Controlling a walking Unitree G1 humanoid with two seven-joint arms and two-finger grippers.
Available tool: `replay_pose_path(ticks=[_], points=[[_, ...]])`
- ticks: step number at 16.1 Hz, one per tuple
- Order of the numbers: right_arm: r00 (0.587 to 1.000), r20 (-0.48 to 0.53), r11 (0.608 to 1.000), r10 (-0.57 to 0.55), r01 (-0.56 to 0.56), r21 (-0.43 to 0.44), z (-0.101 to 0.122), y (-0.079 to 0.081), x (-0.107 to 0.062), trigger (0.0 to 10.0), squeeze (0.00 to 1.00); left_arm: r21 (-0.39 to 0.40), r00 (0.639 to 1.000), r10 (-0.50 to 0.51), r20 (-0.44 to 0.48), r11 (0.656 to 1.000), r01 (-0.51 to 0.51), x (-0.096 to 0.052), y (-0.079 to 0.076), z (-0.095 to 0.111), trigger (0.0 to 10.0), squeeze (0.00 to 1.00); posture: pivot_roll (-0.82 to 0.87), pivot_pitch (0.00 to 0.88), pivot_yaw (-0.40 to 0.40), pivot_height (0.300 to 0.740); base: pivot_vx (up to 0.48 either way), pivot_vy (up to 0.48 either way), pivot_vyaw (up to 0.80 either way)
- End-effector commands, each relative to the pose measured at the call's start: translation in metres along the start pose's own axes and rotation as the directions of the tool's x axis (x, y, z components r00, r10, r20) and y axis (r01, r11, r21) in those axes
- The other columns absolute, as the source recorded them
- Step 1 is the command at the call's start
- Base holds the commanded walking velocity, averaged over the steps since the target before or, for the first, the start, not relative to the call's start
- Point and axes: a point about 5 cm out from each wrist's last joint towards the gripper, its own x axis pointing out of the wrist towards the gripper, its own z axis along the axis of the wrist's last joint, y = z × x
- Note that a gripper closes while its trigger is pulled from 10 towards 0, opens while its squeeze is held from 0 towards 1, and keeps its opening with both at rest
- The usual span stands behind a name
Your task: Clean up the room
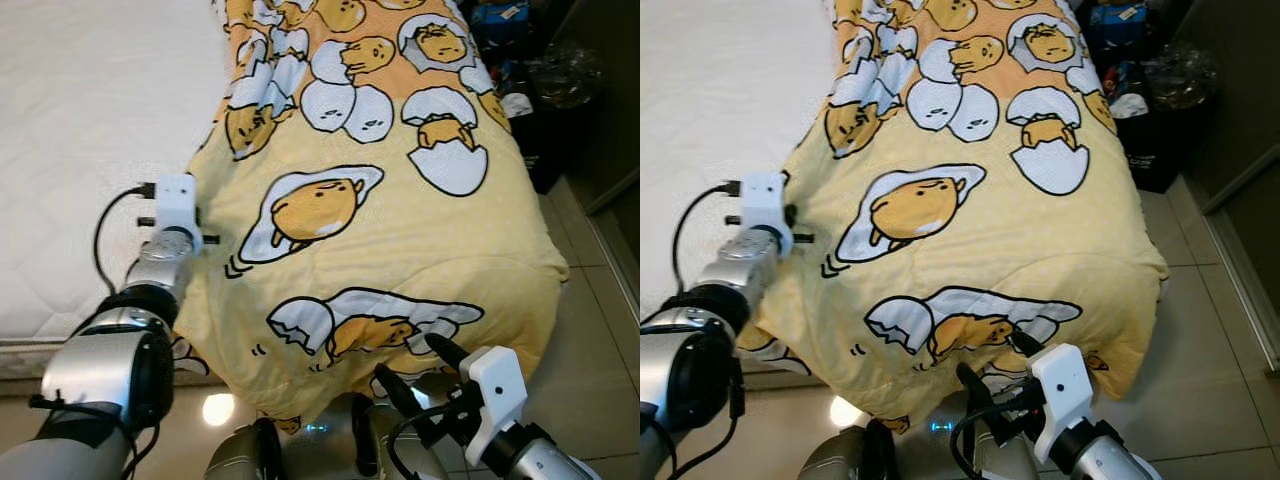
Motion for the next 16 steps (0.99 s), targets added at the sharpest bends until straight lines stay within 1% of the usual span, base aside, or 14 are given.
replay_pose_path(ticks=[1,2,4,6,8,9,10,11,12,13,14,15,16], points=[[1.0,-0.023,1.0,0.004,-0.004,0.006,-0.004,-0.002,-0.002,10.0,0.02,0.008,0.994,0.105,-0.028,0.994,-0.105,0.0,0.027,-0.005,0.0,0.0,-0.35,0.191,0.013,0.74,0.0,0.0,0.0],[1.0,-0.023,1.0,0.005,-0.005,0.005,-0.004,-0.002,-0.002,10.0,0.03,0.012,0.992,0.12,-0.028,0.993,-0.12,0.0,0.031,-0.005,0.0,0.0,-0.35,0.19,0.011,0.74,0.0,0.0,0.0],[1.0,-0.025,1.0,0.009,-0.009,0.003,-0.004,-0.003,-0.001,10.0,0.02,0.051,0.981,0.193,-0.025,0.98,-0.191,-0.003,0.056,-0.007,0.0,0.0,-0.34,0.187,0.008,0.74,0.0,0.0,0.0],[1.0,-0.027,1.0,0.015,-0.015,0.001,-0.005,-0.004,0.0,10.0,0.02,0.056,0.966,0.26,-0.019,0.964,-0.258,-0.006,0.08,-0.008,0.0,0.0,-0.33,0.178,0.006,0.74,0.0,0.0,0.0],[1.0,-0.025,1.0,0.016,-0.016,0.0,-0.005,-0.006,0.003,10.0,0.02,0.042,0.954,0.299,-0.027,0.954,-0.298,-0.008,0.09,-0.012,0.0,0.0,-0.32,0.169,0.006,0.74,0.0,0.0,0.0],[1.0,-0.023,1.0,0.018,-0.018,-0.001,-0.005,-0.006,0.004,10.0,0.02,0.039,0.95,0.312,-0.028,0.95,-0.311,-0.009,0.093,-0.013,0.0,0.0,-0.32,0.164,0.007,0.74,0.0,0.0,0.0],[1.0,-0.014,1.0,0.023,-0.023,-0.003,-0.004,-0.008,0.01,10.0,0.02,0.014,0.931,0.362,-0.051,0.932,-0.362,-0.013,0.103,-0.021,0.0,0.0,-0.3,0.151,0.009,0.74,0.0,0.0,0.0],[1.0,-0.012,1.0,0.024,-0.024,-0.004,-0.004,-0.009,0.012,10.0,0.02,-0.012,0.92,0.387,-0.07,0.921,-0.388,-0.015,0.107,-0.026,0.0,0.0,-0.3,0.146,0.012,0.74,0.0,0.0,0.0],[1.0,-0.006,1.0,0.025,-0.025,-0.006,-0.004,-0.01,0.015,10.0,0.02,-0.083,0.896,0.427,-0.121,0.895,-0.438,-0.019,0.116,-0.038,0.0,0.0,-0.29,0.141,0.014,0.74,0.0,0.0,0.0],[1.0,-0.002,1.0,0.024,-0.024,-0.007,-0.004,-0.011,0.016,10.0,0.02,-0.113,0.886,0.438,-0.151,0.883,-0.456,-0.022,0.119,-0.045,0.0,0.0,-0.29,0.135,0.018,0.74,0.0,0.0,0.0],[1.0,0.01,1.0,0.012,-0.012,-0.007,-0.003,-0.014,0.02,10.0,0.02,-0.141,0.863,0.462,-0.204,0.858,-0.493,-0.028,0.125,-0.061,0.0,0.0,-0.28,0.128,0.023,0.74,0.0,0.0,0.0],[1.0,0.024,1.0,-0.007,0.007,0.004,-0.002,-0.017,0.023,10.0,0.02,-0.149,0.84,0.487,-0.241,0.836,-0.528,-0.034,0.132,-0.074,0.0,0.0,-0.27,0.118,0.032,0.74,0.0,0.0,0.0],[0.999,0.03,1.0,-0.015,0.015,0.012,-0.001,-0.018,0.025,10.0,0.02,-0.156,0.822,0.505,-0.261,0.819,-0.553,-0.037,0.138,-0.08,0.0,0.0,-0.27,0.113,0.034,0.74,0.0,0.0,0.0]])
